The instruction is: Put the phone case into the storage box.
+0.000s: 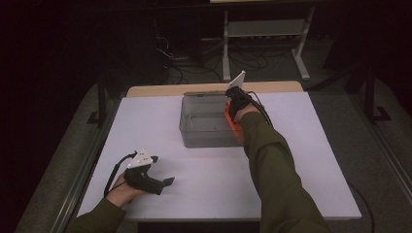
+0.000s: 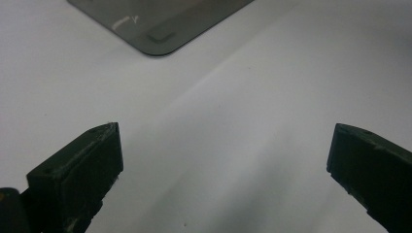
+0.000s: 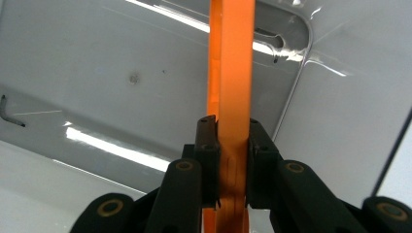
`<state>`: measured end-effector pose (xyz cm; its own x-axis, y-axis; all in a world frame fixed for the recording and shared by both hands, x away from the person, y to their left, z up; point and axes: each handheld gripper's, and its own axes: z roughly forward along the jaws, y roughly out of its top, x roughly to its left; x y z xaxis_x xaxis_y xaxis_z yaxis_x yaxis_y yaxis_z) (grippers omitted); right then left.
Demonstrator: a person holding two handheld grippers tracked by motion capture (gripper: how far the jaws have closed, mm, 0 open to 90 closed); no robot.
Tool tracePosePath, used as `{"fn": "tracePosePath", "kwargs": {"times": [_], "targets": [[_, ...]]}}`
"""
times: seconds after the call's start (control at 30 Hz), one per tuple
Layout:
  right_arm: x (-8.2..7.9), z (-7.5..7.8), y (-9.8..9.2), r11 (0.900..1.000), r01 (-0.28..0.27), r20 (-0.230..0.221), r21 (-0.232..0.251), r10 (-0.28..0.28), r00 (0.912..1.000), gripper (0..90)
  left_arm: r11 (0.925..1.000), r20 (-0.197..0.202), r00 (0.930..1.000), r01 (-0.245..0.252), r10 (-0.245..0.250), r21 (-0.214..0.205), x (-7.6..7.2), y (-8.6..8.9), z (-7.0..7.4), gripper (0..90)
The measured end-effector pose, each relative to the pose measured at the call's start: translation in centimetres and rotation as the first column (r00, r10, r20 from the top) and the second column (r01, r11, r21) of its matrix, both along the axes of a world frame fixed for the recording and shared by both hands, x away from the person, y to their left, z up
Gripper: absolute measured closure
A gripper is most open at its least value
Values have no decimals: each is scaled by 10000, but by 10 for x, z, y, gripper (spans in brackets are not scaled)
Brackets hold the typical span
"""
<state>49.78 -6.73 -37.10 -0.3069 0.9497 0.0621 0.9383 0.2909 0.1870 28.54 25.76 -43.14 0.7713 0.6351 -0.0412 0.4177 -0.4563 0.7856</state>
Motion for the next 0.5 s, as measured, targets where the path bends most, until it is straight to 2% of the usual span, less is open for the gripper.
{"fn": "tracePosePath", "kwargs": {"times": [0.5], "targets": [[0, 5, -4, 9996, 256, 144, -70, -255, 9996, 770, 10000, -55, 10000, -20, 20, -8, 0, -1, 0, 0]]}}
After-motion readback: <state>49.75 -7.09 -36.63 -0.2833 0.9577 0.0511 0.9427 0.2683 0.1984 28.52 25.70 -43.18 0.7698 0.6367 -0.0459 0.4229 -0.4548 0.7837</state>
